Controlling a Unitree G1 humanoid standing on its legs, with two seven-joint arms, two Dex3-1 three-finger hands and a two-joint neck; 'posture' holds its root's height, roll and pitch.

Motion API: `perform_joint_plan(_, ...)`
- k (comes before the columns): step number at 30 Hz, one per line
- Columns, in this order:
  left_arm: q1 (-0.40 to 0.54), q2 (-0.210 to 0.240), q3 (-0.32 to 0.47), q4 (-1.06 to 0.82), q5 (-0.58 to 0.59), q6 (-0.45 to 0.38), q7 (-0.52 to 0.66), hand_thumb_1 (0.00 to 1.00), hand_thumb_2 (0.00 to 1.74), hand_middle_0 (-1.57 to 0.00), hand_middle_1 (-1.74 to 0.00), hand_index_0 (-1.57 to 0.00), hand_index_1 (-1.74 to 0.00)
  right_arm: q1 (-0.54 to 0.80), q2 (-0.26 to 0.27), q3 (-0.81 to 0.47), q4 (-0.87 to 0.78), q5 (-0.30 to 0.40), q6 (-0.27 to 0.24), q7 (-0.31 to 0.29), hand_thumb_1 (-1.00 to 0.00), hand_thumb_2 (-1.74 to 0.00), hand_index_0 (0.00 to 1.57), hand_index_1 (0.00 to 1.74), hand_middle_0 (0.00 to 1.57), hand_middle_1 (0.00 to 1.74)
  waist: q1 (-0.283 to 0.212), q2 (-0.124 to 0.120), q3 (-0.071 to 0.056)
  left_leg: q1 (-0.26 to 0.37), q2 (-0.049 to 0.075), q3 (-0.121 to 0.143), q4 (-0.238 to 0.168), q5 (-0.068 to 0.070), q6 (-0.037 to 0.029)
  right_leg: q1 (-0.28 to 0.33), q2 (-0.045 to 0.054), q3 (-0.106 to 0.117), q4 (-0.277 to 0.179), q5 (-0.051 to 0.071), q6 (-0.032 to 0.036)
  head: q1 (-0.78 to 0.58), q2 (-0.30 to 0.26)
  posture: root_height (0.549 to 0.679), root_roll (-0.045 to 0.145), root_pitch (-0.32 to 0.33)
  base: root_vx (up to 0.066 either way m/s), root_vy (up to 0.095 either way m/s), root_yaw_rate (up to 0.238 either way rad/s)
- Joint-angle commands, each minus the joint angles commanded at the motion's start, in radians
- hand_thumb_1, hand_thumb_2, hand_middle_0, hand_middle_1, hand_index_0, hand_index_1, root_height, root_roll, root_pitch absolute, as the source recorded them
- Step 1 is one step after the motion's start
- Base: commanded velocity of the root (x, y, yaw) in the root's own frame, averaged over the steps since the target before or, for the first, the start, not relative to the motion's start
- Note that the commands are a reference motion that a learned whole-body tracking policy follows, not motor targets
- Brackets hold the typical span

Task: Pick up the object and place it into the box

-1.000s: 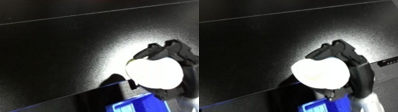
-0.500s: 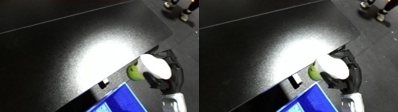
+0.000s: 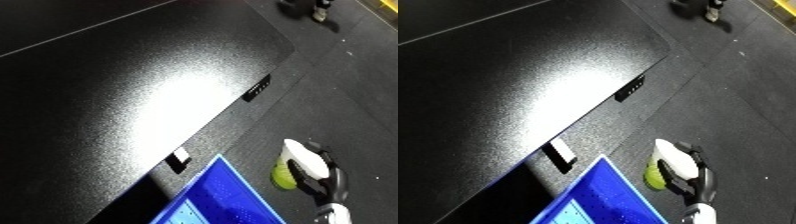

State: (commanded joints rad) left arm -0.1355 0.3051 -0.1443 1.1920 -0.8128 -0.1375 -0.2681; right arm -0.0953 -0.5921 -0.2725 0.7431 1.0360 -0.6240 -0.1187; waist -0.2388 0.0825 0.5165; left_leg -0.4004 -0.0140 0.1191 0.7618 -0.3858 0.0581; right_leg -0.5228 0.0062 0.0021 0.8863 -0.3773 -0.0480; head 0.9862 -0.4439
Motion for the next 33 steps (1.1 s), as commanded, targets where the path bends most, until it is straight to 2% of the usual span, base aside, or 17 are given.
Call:
perform_joint_plan(5, -0.010, -0.006, -0.013, -0.001, 0.007, 0.008, 0.010, 0.00, 0.00, 0.00, 0.00, 0.00, 0.00, -0.030, -0.003, 0.061, 0.094, -0.067, 0.088, 0.023, -0.95, -1.65, 1.49, 1.65, 1.49, 1.65, 0.011, 0.007, -0.007, -0.008, -0.008, -0.008, 0.005, 0.002, 0.0031, -0.003, 0.0024, -0.001, 0.000, 0.002, -0.0034, 0.048, -0.033, 0.623, 0.071, 0.035, -0.003, -0.016, 0.034)
perform_joint_plan(13, -0.029, -0.010, -0.039, 0.011, 0.016, 0.020, 0.018, 0.00, 0.00, 0.00, 0.00, 0.00, 0.00, -0.087, -0.012, 0.141, 0.234, -0.148, 0.221, 0.105, -0.95, -1.65, 1.49, 1.65, 1.49, 1.65, 0.033, 0.018, -0.018, -0.022, -0.017, -0.022, 0.016, 0.006, 0.0066, -0.008, 0.0032, -0.006, 0.008, 0.003, -0.0059, 0.090, -0.081, 0.622, 0.071, 0.035, 0.000, -0.022, 0.057)
perform_joint_plan(18, -0.034, -0.005, -0.046, 0.020, 0.024, 0.027, 0.015, 0.00, 0.00, 0.00, 0.00, 0.00, 0.00, -0.104, -0.006, 0.180, 0.303, -0.172, 0.277, 0.168, -0.70, -1.22, 1.10, 1.22, 1.10, 1.22, 0.046, 0.023, -0.022, -0.027, -0.019, -0.026, 0.019, 0.009, 0.0043, -0.009, -0.0005, -0.010, 0.012, 0.002, -0.0060, 0.106, -0.113, 0.621, 0.071, 0.033, 0.008, -0.024, 0.063)
perform_joint_plan(25, -0.034, 0.002, -0.058, 0.025, 0.037, 0.036, 0.007, 0.00, 0.00, 0.00, 0.00, 0.00, 0.00, -0.122, 0.002, 0.223, 0.354, -0.216, 0.301, 0.210, -0.35, -0.61, 0.55, 0.61, 0.55, 0.61, 0.061, 0.027, -0.030, -0.030, -0.019, -0.030, 0.023, 0.012, 0.0007, -0.006, -0.0070, -0.015, 0.016, 0.001, -0.0051, 0.121, -0.166, 0.621, 0.072, 0.030, 0.016, -0.024, 0.059)
perform_joint_plan(32, -0.032, 0.006, -0.063, 0.029, 0.045, 0.035, -0.004, 0.00, 0.00, 0.00, 0.00, 0.00, 0.00, -0.130, 0.012, 0.239, 0.366, -0.210, 0.334, 0.245, 0.00, 0.00, 0.00, 0.00, 0.00, 0.00, 0.070, 0.026, -0.037, -0.026, -0.019, -0.033, 0.015, 0.018, -0.0031, -0.001, -0.0100, -0.017, 0.013, 0.000, -0.0040, 0.122, -0.197, 0.622, 0.072, 0.030, 0.017, -0.013, 0.036)
perform_joint_plan(33, -0.031, 0.007, -0.063, 0.031, 0.047, 0.035, -0.005, 0.00, 0.00, 0.00, 0.00, 0.00, 0.00, -0.131, 0.013, 0.241, 0.368, -0.211, 0.337, 0.247, 0.00, 0.00, 0.00, 0.00, 0.00, 0.00, 0.072, 0.026, -0.038, -0.025, -0.019, -0.034, 0.015, 0.019, -0.0032, 0.000, -0.0103, -0.018, 0.013, 0.000, -0.0040, 0.122, -0.200, 0.622, 0.072, 0.029, 0.012, -0.012, 0.031)
